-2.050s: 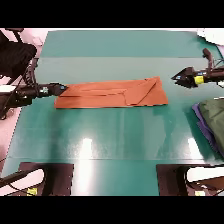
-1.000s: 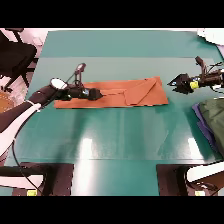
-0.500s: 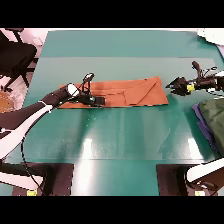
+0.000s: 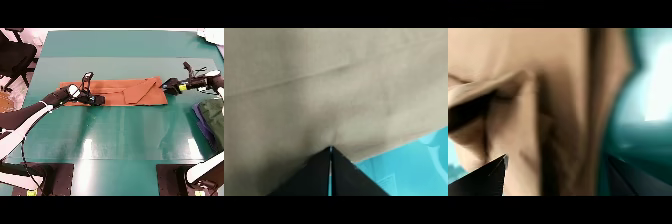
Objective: Fold the shirts.
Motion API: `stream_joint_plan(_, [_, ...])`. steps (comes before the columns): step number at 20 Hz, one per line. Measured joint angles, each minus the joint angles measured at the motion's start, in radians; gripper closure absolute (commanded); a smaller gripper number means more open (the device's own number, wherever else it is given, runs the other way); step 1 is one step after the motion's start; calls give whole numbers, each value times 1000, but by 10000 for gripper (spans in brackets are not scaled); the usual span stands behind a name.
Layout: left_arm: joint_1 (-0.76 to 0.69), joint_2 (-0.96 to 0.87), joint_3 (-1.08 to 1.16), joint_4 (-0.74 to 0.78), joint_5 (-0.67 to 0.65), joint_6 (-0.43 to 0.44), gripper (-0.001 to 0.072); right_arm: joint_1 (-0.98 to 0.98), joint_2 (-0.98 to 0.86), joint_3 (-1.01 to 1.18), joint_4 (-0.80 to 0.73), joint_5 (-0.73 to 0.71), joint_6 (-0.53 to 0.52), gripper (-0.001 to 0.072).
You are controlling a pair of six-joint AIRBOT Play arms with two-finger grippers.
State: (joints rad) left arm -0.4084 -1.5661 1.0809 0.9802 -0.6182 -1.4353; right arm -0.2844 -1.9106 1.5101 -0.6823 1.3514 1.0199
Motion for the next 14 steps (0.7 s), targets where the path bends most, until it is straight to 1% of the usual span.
stream_joint_plan(6, [0, 0, 0, 7, -1, -4, 688, 79, -25, 20, -6, -4, -2, 3])
stream_joint_plan(7, [0, 0, 0, 7, -2, -4, 689, 90, -26, 21, -8, -9, -2, 47])
stream_joint_plan(8, [0, 0, 0, 7, -2, -4, 688, 100, -26, 22, -11, -14, -2, 174])
stream_joint_plan(9, [0, 0, 0, 8, -2, -4, 688, 106, -29, 22, -18, -21, -2, 399])
stream_joint_plan(10, [0, 0, 0, 8, -2, -4, 689, 111, -32, 21, -24, -26, 0, 663])
stream_joint_plan(11, [0, 0, 0, 8, -2, -4, 688, 116, -32, 21, -38, -28, 2, 690])
stream_joint_plan(14, [0, 0, 0, 8, -3, -4, 689, 119, -19, 22, -33, -22, 2, 691])
